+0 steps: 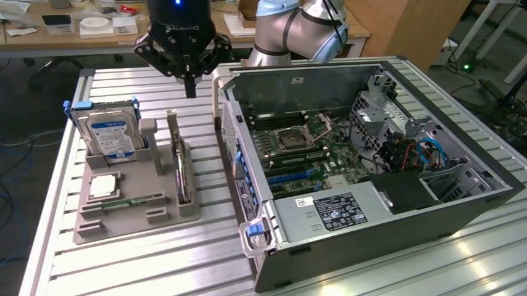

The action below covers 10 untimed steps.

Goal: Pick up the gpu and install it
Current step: 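Reach for the gpu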

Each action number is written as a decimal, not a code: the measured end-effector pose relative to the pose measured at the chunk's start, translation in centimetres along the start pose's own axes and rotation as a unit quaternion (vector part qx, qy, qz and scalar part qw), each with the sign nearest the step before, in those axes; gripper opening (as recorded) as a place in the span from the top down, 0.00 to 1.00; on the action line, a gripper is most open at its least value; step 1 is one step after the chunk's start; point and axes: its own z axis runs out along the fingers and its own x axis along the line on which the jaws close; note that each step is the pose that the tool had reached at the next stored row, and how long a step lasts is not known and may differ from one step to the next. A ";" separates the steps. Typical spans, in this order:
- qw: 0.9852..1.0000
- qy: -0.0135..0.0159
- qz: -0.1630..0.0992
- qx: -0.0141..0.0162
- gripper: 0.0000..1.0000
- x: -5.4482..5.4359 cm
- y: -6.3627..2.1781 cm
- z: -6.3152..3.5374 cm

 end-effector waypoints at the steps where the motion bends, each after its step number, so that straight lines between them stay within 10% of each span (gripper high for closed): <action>1: 1.000 0.000 0.000 0.000 0.89 0.1 -0.01 0.00; 10: 1.000 0.000 0.000 0.000 0.89 0.9 -0.08 -0.03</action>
